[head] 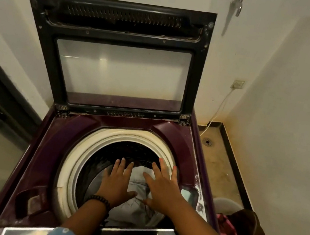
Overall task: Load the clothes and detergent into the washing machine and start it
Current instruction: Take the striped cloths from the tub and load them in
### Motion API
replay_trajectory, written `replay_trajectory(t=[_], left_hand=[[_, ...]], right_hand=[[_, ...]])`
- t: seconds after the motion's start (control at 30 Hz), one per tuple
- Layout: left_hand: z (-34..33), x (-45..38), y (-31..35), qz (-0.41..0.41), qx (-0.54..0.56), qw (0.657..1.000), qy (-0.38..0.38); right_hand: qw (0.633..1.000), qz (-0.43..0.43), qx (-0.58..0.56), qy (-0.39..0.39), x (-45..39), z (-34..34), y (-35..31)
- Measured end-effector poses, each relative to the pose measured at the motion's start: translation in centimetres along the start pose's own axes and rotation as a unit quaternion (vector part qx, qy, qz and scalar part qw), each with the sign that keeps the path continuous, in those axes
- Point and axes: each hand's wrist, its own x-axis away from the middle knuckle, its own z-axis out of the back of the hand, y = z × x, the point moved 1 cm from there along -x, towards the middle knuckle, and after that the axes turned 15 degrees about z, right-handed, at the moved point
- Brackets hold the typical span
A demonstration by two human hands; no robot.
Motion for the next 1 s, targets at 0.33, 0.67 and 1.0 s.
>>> replay_trajectory(t=[0.33,0.67,1.0], left_hand=[[3.8,3.1,8.8,-0.069,-0.005,0.996,0.048],[5.6,5.9,16.7,-0.136,0.075,0.984,0.085],[4.7,8.0,25.1,-0.224,-0.028,0.969,0.097]], right_hand=[[0.991,-0.062,-0.023,0.119,7.4,2.2,4.6],[0.967,-0.132,-0.089,0.2,12.9,1.6,7.9],[0.943,-0.236,-0.151,0.181,19.7,-0.7,12.2]])
